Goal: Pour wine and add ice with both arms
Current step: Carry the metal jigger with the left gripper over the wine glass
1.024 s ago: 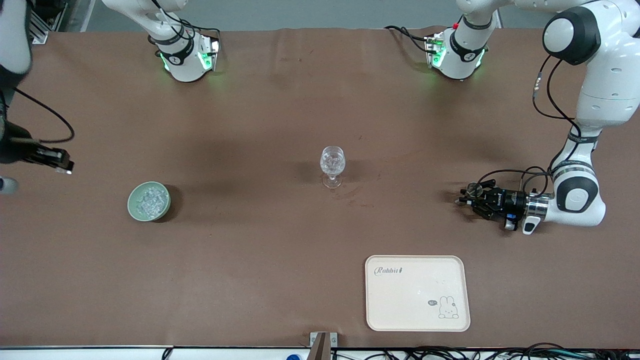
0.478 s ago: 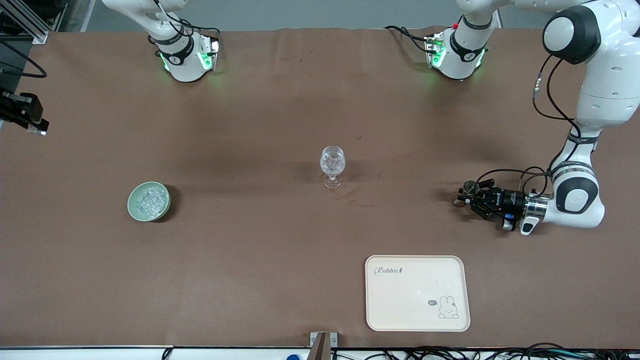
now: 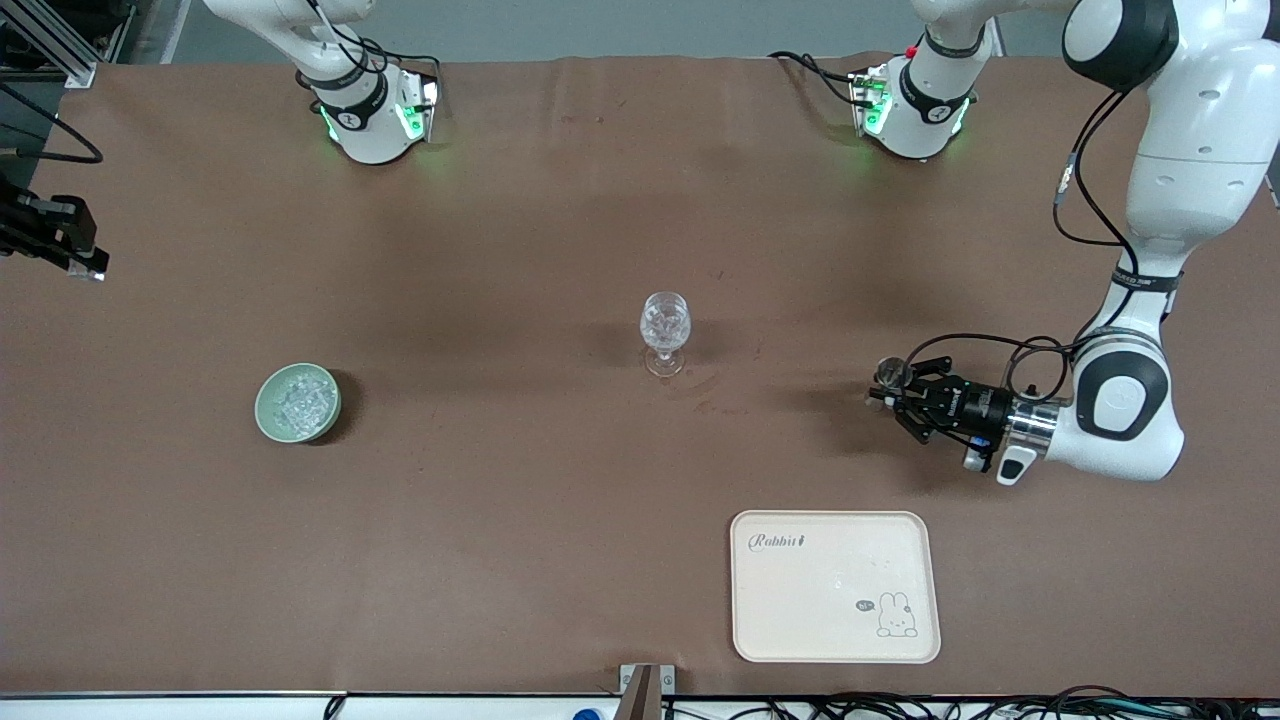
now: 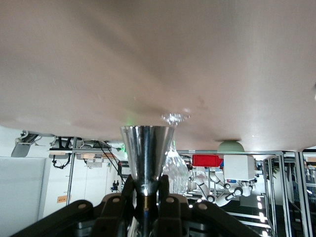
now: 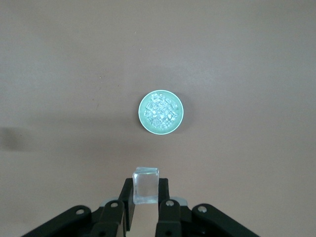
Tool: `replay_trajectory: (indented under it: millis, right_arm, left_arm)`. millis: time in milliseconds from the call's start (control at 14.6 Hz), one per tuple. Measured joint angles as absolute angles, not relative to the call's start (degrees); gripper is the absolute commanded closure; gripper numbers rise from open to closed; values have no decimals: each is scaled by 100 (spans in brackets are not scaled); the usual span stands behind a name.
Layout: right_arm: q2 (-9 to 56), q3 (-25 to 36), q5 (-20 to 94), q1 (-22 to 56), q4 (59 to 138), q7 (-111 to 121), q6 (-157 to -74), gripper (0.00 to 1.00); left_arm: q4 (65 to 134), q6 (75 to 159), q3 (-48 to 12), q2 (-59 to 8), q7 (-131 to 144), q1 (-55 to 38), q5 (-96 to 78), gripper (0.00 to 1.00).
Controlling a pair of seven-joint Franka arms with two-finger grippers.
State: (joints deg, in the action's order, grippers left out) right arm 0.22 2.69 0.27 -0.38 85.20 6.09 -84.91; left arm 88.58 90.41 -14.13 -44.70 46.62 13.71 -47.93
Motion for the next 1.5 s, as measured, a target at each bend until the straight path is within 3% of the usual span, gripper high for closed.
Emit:
replay_trajectory:
  millis: [888, 1502]
  right_arm:
    - [22, 270, 35, -37, 8577, 695, -8493, 94]
    - [22, 271, 37, -38, 8598, 697, -8497, 94]
  left_arm:
    - [8952, 10419, -2896, -4202, 6461, 1018, -4797, 99]
    - [9194, 11028, -3040, -3707, 7142, 212, -4333, 99]
